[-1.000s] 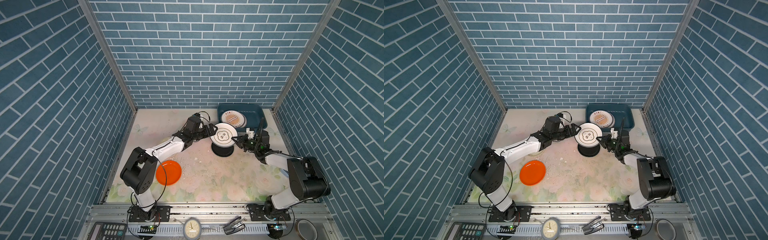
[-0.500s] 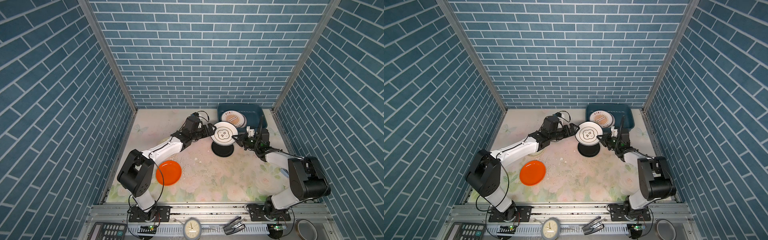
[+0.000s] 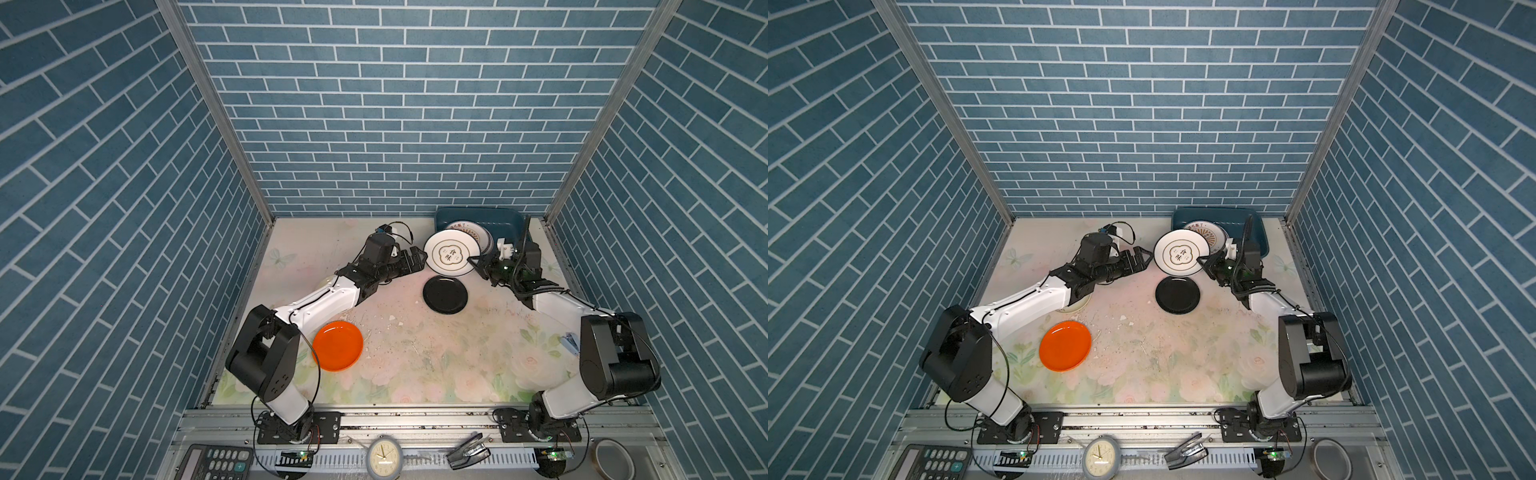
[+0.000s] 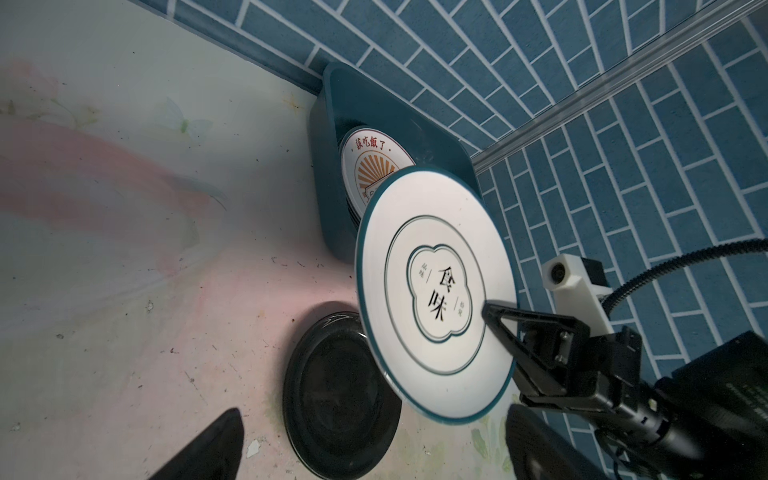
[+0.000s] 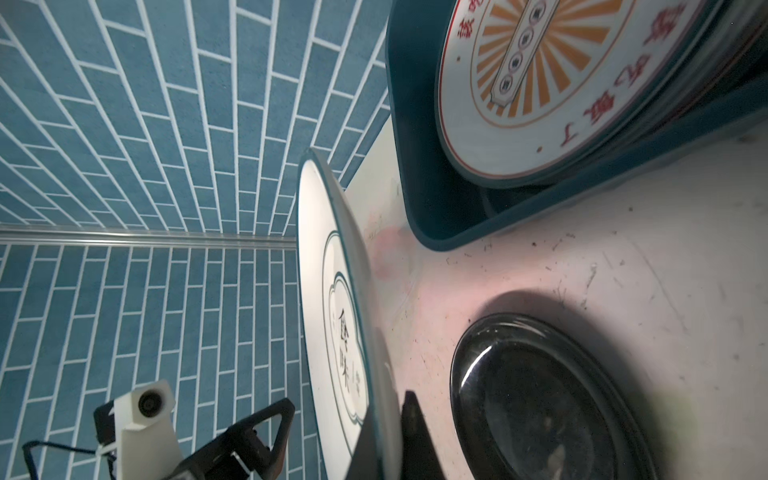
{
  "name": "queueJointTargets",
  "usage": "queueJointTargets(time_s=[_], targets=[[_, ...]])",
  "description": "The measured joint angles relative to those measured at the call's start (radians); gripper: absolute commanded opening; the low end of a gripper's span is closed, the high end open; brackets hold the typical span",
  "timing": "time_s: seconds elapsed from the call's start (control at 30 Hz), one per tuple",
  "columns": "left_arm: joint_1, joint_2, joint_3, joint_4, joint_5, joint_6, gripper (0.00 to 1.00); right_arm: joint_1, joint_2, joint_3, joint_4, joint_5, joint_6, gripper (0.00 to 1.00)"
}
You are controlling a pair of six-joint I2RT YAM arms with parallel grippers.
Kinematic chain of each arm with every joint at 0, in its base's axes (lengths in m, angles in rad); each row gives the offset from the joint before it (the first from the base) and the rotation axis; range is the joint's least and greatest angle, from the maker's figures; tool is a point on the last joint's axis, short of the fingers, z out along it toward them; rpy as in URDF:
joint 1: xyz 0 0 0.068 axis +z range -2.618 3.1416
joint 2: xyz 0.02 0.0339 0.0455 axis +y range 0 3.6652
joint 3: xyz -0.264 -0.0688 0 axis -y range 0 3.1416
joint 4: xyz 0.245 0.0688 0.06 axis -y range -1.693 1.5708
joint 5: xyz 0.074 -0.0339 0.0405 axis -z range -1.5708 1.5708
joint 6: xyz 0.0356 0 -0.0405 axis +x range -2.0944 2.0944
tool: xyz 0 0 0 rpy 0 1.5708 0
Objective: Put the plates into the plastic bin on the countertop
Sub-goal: 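Open the left gripper while the right gripper carries the plate into the bin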
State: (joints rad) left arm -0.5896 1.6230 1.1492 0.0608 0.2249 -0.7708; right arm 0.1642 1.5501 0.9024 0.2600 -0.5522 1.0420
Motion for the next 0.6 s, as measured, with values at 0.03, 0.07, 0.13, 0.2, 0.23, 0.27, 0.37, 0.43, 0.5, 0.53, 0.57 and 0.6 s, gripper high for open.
queueJointTargets(time_s=[0.03,0.07,0.13,0.2,0.23,0.27,0.37,0.43,0.5,0.53,0.57,0.6], targets=[[0.000,-0.003,0.000,-0.005,-0.001,0.003,1.00,-0.003,0.000,0.029,-0.031,0.024,-0.013,0.00],[0.000,-0.007,-0.001,-0.008,-0.003,0.006,1.00,-0.007,0.000,0.053,-0.056,0.046,-0.026,0.00],[0.000,-0.020,-0.005,-0.024,-0.012,0.016,1.00,-0.019,0.000,0.091,-0.098,0.085,-0.048,0.00],[0.000,-0.039,-0.014,-0.035,-0.023,0.026,1.00,-0.036,0.009,0.126,-0.139,0.114,-0.064,0.00],[0.000,-0.049,-0.018,-0.042,-0.029,0.030,1.00,-0.046,0.020,0.147,-0.158,0.126,-0.074,0.00],[0.000,-0.057,-0.020,-0.048,-0.035,0.034,1.00,-0.056,0.036,0.171,-0.179,0.135,-0.082,0.00],[0.000,-0.077,-0.022,-0.056,-0.053,0.047,1.00,-0.090,0.102,0.244,-0.222,0.158,-0.103,0.00],[0.000,-0.087,-0.022,-0.060,-0.065,0.053,0.99,-0.111,0.142,0.279,-0.239,0.167,-0.108,0.00],[0.000,-0.095,-0.023,-0.070,-0.074,0.061,0.99,-0.129,0.178,0.304,-0.254,0.177,-0.109,0.00],[0.000,-0.099,-0.023,-0.075,-0.079,0.064,1.00,-0.136,0.192,0.314,-0.261,0.182,-0.109,0.00],[0.000,-0.103,-0.023,-0.080,-0.083,0.068,0.99,-0.144,0.206,0.325,-0.271,0.188,-0.109,0.00],[0.000,-0.109,-0.026,-0.086,-0.091,0.070,1.00,-0.150,0.220,0.339,-0.283,0.194,-0.113,0.00]])
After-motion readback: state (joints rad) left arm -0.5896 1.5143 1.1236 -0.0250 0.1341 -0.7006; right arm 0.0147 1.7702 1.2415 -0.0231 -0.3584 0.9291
